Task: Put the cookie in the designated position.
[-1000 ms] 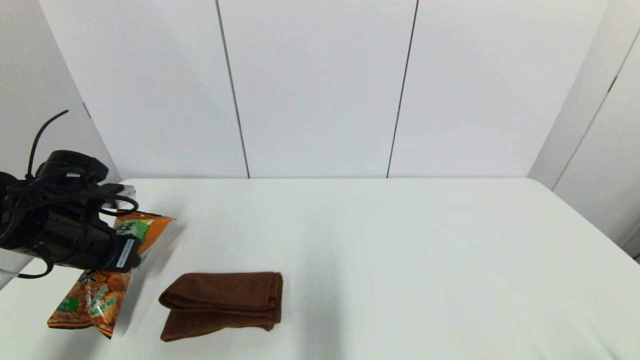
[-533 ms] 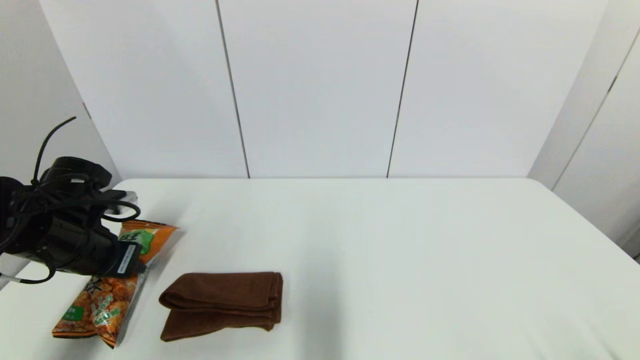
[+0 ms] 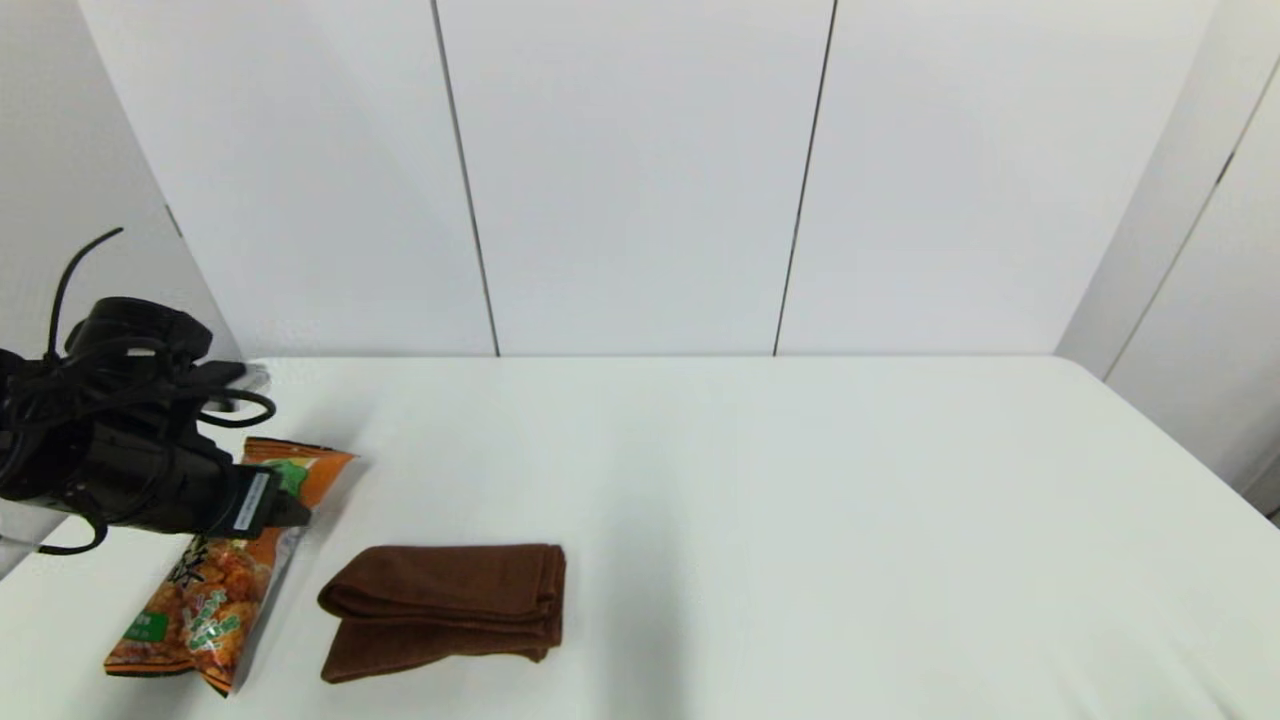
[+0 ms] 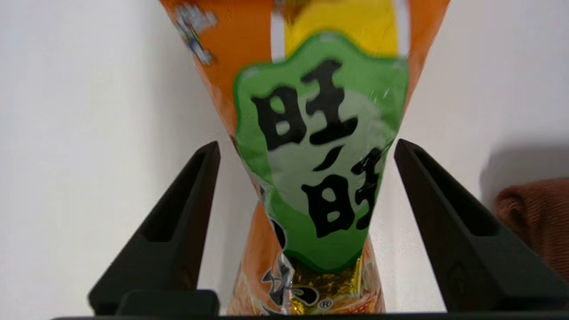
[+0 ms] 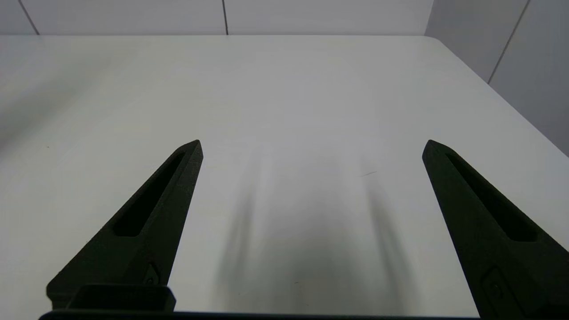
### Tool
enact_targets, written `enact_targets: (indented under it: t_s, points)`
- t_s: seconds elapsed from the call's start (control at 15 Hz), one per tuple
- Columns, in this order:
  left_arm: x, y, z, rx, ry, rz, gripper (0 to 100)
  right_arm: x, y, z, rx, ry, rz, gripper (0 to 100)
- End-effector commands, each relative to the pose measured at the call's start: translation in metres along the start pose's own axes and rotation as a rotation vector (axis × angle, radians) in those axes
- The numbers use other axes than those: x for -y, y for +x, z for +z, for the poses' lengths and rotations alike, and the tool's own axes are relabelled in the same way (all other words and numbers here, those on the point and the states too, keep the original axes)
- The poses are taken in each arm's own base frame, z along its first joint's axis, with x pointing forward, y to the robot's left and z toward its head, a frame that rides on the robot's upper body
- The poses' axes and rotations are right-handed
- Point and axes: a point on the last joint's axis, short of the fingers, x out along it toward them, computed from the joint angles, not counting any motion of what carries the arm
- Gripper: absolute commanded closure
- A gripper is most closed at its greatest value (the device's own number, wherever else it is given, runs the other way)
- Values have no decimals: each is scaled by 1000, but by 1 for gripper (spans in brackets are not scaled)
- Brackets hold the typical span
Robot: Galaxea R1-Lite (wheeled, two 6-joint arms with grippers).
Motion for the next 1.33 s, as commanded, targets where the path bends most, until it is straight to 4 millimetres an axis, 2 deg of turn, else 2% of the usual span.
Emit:
enact_targets:
  t_s: [0.07,0.2,0.33,0.73,0.8,1.0,1.13,1.33]
  points:
    - [0,-36,11,144,5,14,0,0,1,-2,-8,0,-2,0]
    - [2,-63,14,241,21,18,0,0,1,-2,-10,0,2,0]
    - [5,-81,11,298,30,14,0,0,1,-2,-10,0,2,0]
    - [10,-152,-14,534,47,11,0,0,1,-2,-8,0,2,0]
    - [10,-167,-25,588,47,16,0,0,1,-2,-8,0,2,0]
    - [12,-190,-53,677,59,-16,0,0,1,-2,-10,0,2,0]
    - [13,-199,-74,721,61,-26,0,0,1,-2,-10,0,2,0]
    - [16,-197,-125,784,59,-20,0,0,1,-2,-8,0,0,0]
